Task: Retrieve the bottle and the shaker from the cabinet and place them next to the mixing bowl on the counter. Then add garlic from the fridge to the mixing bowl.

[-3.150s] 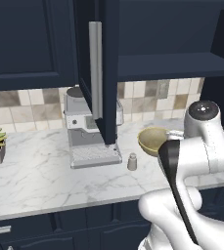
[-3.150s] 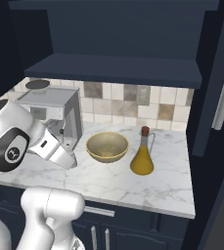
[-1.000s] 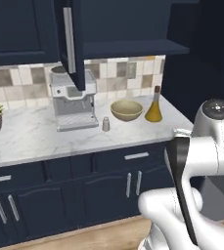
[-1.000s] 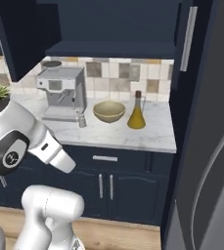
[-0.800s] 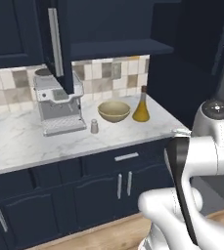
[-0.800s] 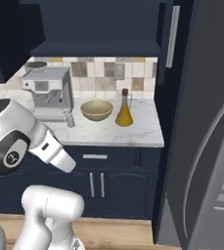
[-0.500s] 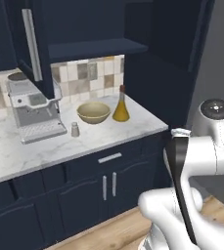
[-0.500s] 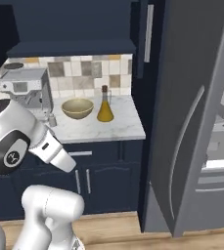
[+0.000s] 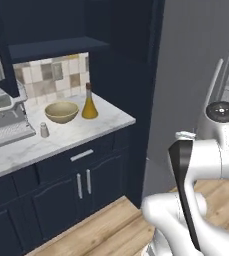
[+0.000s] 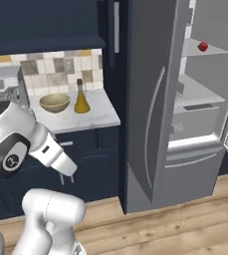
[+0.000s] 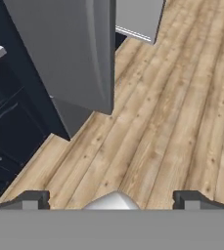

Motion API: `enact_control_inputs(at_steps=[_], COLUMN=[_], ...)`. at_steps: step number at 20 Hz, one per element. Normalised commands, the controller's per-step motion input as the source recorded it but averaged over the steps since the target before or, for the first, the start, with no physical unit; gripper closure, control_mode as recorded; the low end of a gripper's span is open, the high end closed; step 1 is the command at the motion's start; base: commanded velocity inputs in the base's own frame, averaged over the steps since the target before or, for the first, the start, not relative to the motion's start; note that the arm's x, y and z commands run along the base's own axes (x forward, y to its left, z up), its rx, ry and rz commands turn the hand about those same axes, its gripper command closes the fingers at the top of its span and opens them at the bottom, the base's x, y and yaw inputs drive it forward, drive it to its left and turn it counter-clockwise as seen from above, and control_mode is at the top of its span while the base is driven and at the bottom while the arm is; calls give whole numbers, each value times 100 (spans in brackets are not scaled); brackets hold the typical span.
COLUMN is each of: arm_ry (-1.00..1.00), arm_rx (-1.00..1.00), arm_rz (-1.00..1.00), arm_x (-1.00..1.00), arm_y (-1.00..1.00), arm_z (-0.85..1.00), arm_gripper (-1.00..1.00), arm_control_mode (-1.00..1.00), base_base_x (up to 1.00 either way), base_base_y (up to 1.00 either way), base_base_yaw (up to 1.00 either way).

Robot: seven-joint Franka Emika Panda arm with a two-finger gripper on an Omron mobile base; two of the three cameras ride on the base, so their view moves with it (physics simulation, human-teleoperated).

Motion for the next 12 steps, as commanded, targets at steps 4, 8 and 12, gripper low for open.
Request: enact_control_inputs(at_steps=[4, 8, 12], arm_ry=[0, 0, 0], arm_rx=[0, 0, 0], arm_rz=[0, 0, 0], arm_x=[0, 0, 0], arm_y=[0, 0, 0], arm_z=[0, 0, 0], arm_gripper=[-100, -100, -100], arm_control_mode=[100, 100, 100], base_base_x=[-28, -13, -4], base_base_y=[-35, -49, -57], base_base_yaw=[-27, -27, -26])
